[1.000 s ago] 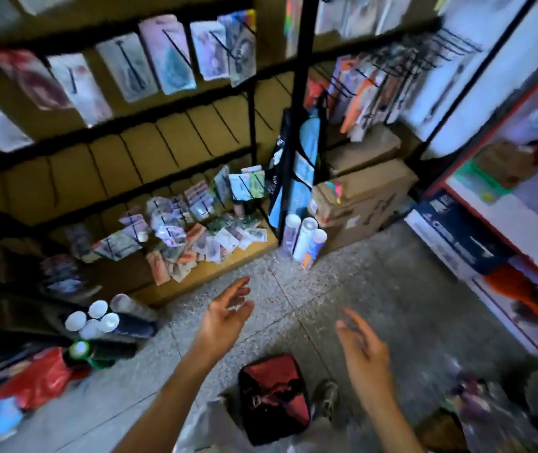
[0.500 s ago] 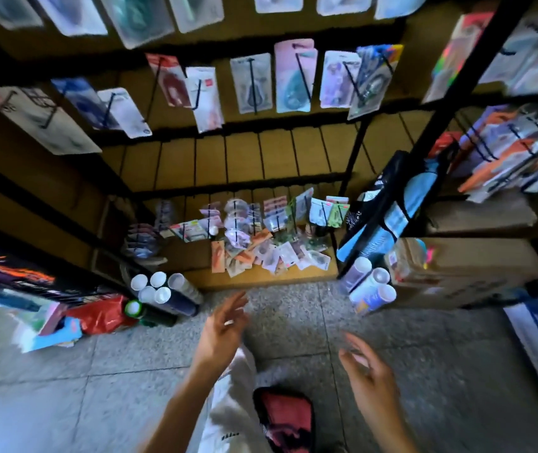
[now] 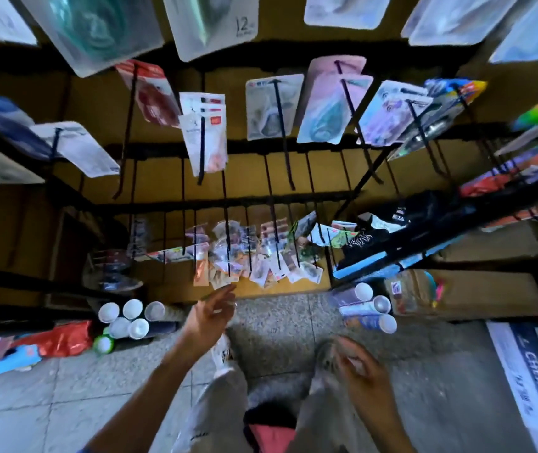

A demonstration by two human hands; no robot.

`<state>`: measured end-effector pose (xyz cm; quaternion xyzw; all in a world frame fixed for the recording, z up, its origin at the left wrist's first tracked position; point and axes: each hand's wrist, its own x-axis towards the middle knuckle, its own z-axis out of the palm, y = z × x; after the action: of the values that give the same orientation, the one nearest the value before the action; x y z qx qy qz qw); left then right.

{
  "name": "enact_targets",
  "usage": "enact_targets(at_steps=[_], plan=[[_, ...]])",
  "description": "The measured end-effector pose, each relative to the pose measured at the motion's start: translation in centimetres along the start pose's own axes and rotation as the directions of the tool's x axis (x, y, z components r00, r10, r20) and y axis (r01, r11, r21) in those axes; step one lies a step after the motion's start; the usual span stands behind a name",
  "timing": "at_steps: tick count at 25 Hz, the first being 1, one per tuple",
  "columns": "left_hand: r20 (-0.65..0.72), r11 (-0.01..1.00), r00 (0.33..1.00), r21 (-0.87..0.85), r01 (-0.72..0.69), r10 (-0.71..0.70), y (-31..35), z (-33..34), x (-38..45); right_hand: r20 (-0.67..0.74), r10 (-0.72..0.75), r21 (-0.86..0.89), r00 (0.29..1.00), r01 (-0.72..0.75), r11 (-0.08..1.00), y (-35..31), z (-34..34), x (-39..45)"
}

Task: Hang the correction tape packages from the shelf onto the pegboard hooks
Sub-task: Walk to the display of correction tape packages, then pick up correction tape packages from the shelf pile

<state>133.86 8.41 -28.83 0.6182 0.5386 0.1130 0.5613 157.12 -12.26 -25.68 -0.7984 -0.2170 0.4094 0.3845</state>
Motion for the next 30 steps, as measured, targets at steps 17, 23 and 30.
enact_targets(at_steps=[17,23,30], plan=[[-0.035,0.875,0.906,0.278,-0.397,0.422,-11.6,6.7,14.6,0.526,-0.157,-0.203,0.836,0.302,0.931,10.1,13.3,24.6],[-0.031,0.670,0.709,0.359,-0.650,0.704,-17.5,9.8,19.7,0.535,-0.362,-0.249,0.764,0.552,0.796,17.7,16.9,30.6],[-0.173,0.592,0.567,0.279,-0.756,0.805,-20.6,10.6,21.8,0.517,-0.575,-0.466,0.634,0.772,0.432,22.3,17.6,28.4]])
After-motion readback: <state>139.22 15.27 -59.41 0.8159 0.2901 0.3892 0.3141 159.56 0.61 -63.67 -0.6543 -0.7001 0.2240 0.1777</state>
